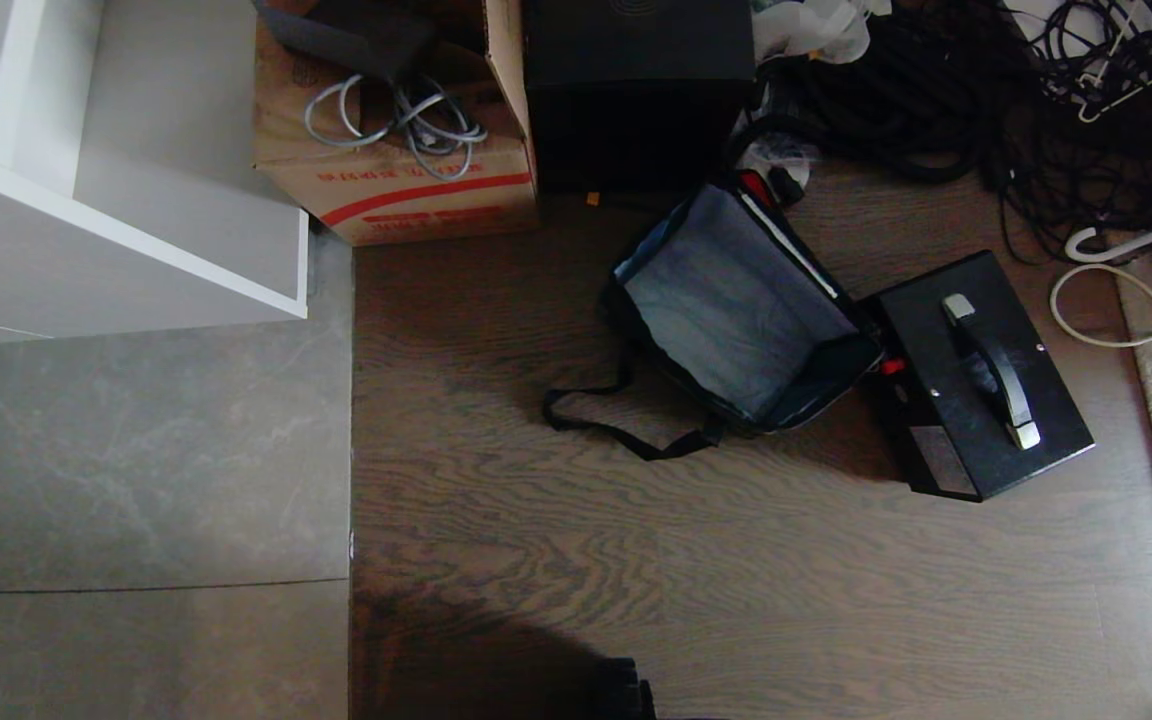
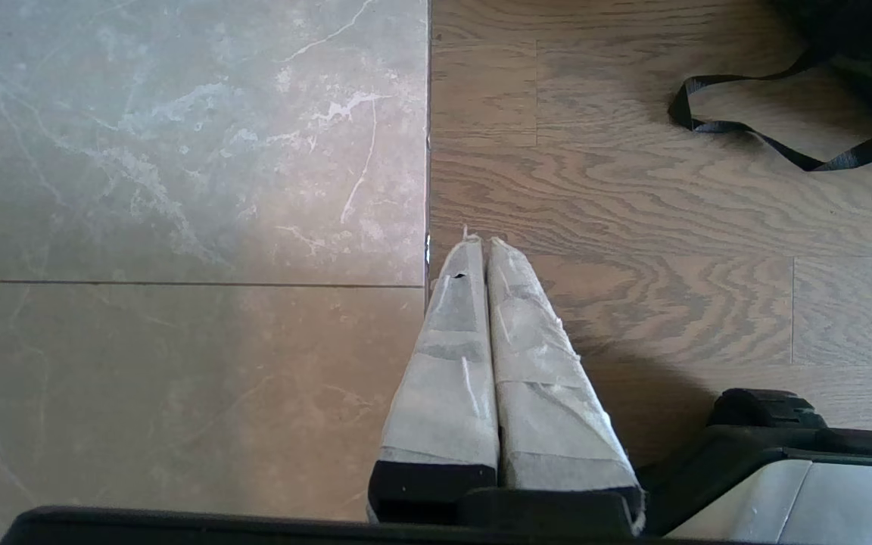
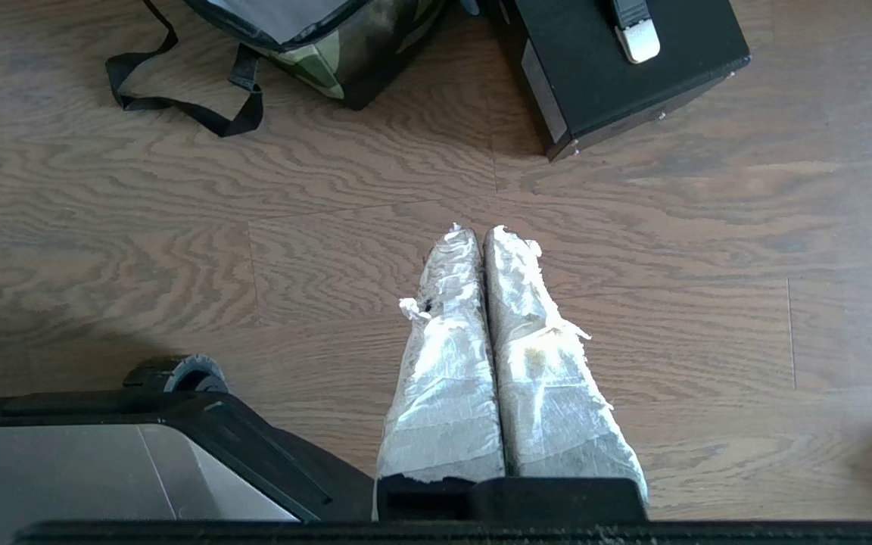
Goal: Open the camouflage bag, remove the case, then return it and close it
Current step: Grip the handle again
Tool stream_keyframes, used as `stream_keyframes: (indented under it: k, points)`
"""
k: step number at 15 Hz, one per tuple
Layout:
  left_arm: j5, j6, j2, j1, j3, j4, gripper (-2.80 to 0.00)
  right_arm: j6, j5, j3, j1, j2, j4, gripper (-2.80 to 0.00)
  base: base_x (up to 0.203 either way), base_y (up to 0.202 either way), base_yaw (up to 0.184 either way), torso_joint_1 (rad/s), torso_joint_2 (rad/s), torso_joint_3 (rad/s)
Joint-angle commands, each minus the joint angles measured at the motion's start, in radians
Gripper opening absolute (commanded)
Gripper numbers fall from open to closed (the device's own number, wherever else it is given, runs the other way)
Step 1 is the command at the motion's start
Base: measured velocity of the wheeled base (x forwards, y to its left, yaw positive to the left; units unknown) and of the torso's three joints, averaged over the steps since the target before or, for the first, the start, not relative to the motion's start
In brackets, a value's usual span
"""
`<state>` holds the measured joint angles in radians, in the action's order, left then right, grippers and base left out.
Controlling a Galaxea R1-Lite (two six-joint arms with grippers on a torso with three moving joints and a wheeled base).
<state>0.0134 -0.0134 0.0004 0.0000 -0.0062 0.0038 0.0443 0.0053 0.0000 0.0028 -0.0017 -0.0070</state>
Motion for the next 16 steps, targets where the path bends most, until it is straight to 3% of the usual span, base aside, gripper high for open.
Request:
stream_keyframes:
  k: [1,16]
  points:
    - [0.000,0.000,0.000,0.000,0.000,0.001,-2.80,0.000,0.001,0.002,0.000,0.003,-0.001,-2.80,0.000,0.000,0.000,0.000,0.00,0.000]
    - [0.000,0.000,0.000,0.000,0.000,-0.001,-2.80,0.000,0.001,0.002,0.000,0.003,-0.001,-2.80,0.000,0.000,0.000,0.000,0.00,0.000]
